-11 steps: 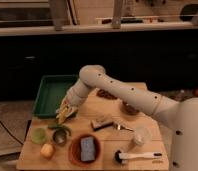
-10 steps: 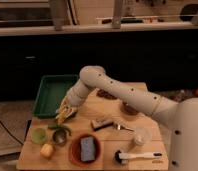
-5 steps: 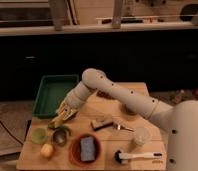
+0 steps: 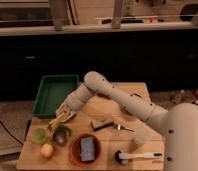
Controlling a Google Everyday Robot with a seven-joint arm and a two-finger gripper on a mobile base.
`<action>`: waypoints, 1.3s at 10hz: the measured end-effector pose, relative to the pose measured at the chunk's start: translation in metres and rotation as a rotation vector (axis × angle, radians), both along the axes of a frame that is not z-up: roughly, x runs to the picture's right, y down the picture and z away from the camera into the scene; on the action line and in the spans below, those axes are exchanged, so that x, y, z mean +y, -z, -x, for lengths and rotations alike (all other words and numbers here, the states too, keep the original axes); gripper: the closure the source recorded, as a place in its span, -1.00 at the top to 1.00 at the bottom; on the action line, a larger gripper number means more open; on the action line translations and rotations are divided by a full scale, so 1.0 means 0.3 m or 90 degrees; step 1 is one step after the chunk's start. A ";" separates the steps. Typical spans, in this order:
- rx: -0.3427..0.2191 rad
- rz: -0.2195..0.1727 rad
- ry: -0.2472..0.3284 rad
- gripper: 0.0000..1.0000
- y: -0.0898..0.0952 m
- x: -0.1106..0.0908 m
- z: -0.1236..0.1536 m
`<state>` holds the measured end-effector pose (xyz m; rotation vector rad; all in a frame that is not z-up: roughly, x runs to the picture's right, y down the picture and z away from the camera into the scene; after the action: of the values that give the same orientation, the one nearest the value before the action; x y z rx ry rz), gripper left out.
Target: Place banana in metal cup
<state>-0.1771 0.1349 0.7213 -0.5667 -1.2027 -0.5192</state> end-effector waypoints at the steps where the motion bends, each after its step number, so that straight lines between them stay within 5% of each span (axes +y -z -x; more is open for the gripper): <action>1: 0.000 -0.004 0.012 -0.98 0.014 -0.006 0.005; 7: 0.009 -0.008 0.076 -0.98 0.114 -0.005 -0.007; 13: 0.033 0.023 0.111 -0.98 0.161 0.069 -0.042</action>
<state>-0.1644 0.1557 0.6730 -0.7166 -1.1201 -0.6278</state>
